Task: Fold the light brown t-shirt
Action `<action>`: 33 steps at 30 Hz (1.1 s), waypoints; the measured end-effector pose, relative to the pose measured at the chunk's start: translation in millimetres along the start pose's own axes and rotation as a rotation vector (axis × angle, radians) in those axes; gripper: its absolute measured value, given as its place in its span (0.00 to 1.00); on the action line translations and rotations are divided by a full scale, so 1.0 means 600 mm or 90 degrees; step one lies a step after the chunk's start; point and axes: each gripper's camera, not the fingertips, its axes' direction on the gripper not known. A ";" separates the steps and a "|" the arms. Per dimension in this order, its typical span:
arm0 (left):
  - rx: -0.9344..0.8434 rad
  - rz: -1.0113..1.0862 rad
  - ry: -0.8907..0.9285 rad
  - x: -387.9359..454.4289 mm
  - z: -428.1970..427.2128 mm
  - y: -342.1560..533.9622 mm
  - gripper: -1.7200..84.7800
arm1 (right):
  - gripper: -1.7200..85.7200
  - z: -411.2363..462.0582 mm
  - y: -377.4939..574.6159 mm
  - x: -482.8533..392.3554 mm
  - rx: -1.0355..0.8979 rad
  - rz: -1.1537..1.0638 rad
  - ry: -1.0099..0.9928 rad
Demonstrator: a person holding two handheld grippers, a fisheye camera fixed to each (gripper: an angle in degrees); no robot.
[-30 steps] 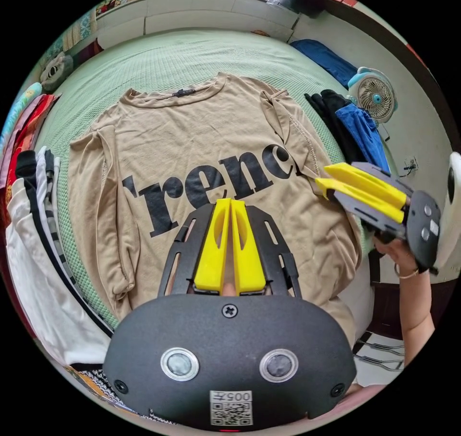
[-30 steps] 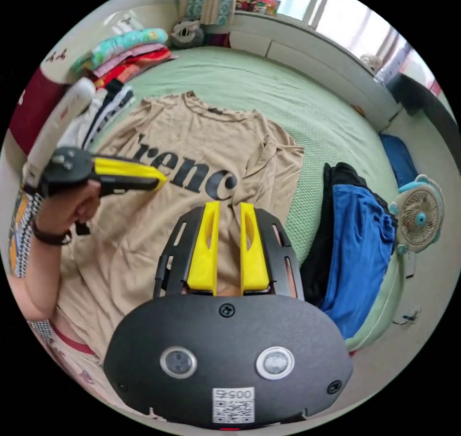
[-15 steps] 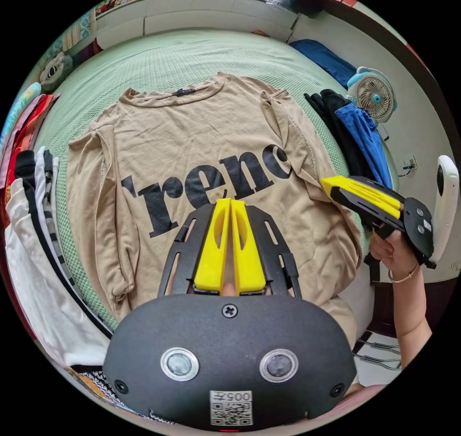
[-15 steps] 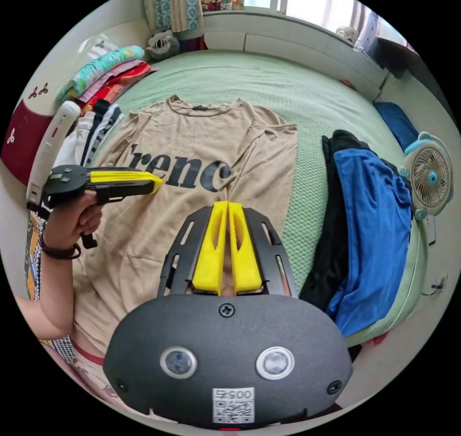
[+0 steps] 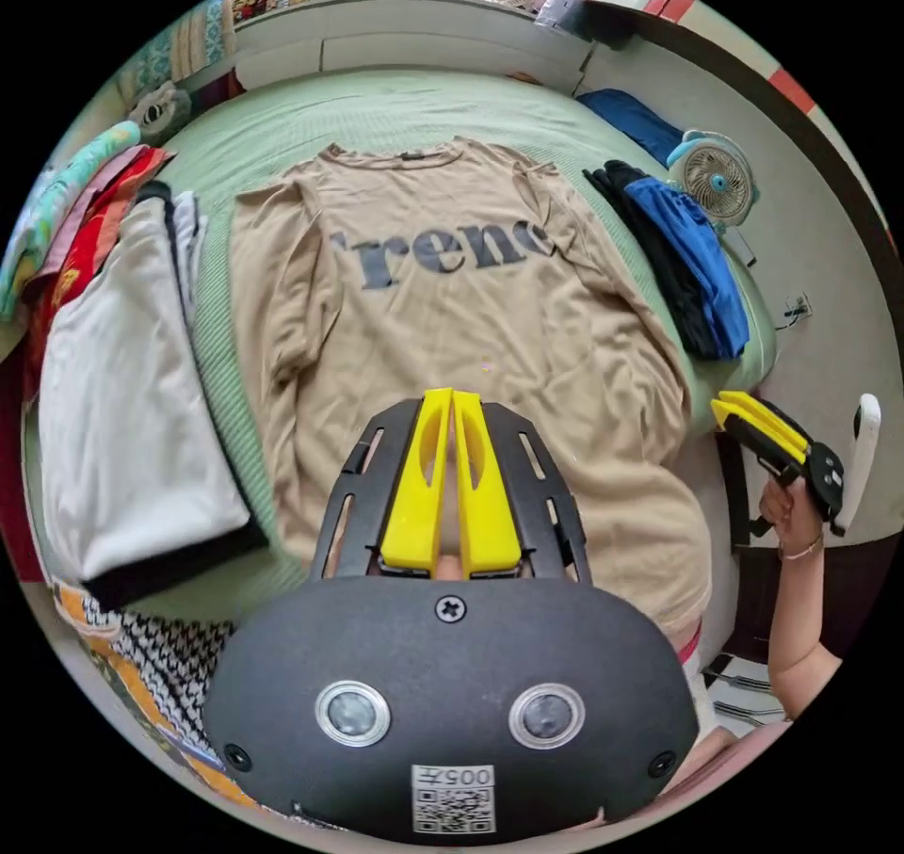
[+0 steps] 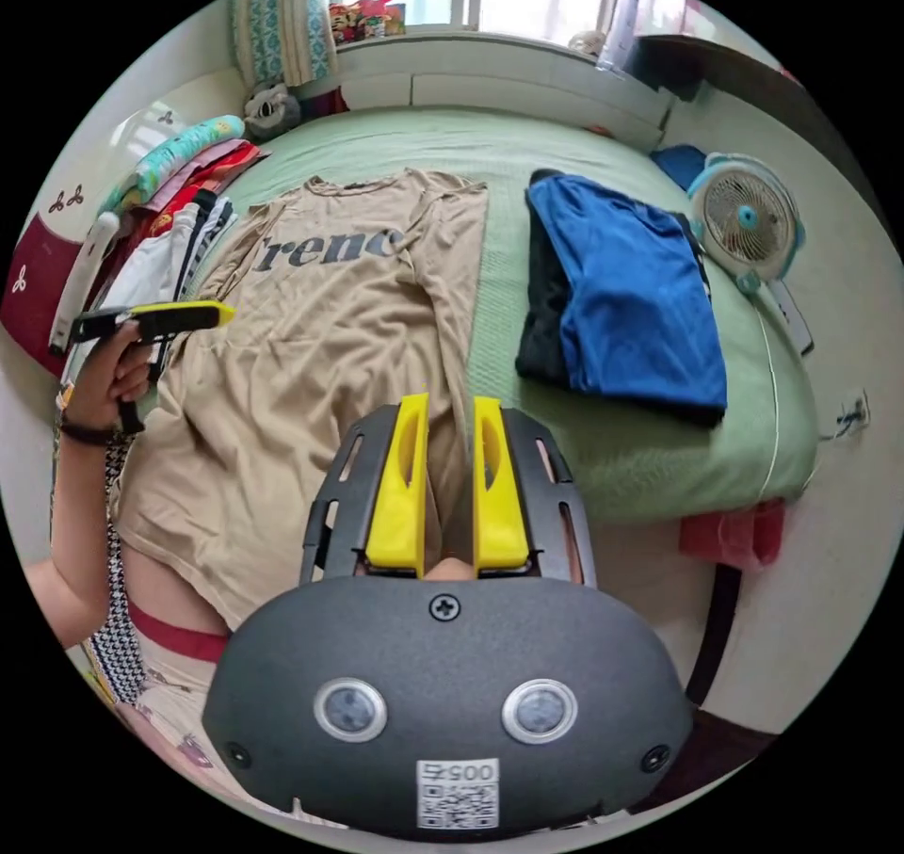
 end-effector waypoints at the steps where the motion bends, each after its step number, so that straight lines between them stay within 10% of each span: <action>1: -0.007 -0.016 -0.023 -0.008 -0.014 0.029 0.02 | 0.08 -0.005 0.023 0.004 0.003 0.001 0.007; 33: -0.012 -0.146 -0.029 -0.096 -0.086 0.284 0.12 | 0.08 0.026 0.170 0.001 0.013 0.034 0.014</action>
